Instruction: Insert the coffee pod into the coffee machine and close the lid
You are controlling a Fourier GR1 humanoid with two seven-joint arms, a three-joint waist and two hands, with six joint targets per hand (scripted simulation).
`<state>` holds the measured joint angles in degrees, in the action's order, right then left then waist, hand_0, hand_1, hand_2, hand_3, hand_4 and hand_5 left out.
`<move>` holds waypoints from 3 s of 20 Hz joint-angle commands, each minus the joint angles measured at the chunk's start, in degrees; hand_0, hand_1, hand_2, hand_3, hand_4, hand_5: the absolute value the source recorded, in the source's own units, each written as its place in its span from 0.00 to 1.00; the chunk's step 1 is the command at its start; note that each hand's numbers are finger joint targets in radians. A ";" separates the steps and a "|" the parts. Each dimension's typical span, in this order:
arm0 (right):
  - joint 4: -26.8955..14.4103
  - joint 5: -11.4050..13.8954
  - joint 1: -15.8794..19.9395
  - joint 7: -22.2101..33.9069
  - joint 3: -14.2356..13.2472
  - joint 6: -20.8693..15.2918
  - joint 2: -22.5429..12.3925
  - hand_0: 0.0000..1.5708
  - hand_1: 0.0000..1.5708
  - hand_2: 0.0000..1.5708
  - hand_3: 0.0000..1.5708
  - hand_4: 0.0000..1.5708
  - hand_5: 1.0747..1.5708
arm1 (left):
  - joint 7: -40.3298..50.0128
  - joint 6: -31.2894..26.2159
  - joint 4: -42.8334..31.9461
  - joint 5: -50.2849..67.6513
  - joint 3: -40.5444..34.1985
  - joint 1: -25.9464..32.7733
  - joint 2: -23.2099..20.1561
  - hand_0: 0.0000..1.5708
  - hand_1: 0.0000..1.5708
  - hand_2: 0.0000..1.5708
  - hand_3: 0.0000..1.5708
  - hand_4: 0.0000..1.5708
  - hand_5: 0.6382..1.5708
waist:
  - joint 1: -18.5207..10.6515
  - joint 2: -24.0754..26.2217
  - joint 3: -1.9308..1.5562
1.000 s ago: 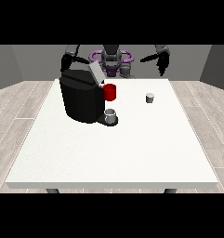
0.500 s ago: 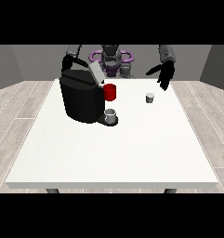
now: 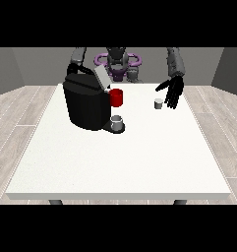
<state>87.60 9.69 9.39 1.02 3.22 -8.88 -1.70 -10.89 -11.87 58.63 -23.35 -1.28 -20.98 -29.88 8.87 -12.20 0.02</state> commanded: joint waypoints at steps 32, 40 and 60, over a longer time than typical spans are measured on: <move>-20.46 -0.34 3.94 -4.77 -5.82 -1.74 -1.78 0.00 0.00 0.00 0.00 0.00 1.00 | -8.00 6.58 -17.19 -25.23 7.59 -11.00 5.82 0.81 0.81 0.83 0.79 0.32 1.00 | -4.34 5.20 -0.03; -27.56 -0.47 4.01 -8.16 -7.55 -1.70 -2.57 0.00 0.00 0.00 0.00 0.00 1.00 | -2.69 -3.18 -12.61 -21.23 5.95 -17.72 10.90 0.90 0.90 0.89 0.84 0.33 1.00 | -5.78 8.05 -0.06; -19.98 -0.19 9.04 -3.66 -2.95 -0.01 0.10 0.00 0.00 0.00 0.00 0.00 1.00 | 6.89 -16.35 -14.26 -15.96 -4.49 -37.46 8.13 0.78 0.78 0.81 0.82 0.32 1.00 | 3.69 8.11 -0.02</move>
<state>65.54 9.91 16.88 -3.90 0.21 -9.47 -1.47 -6.56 -25.06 46.06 -41.68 -2.31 -53.93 -20.45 10.47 -3.89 -0.02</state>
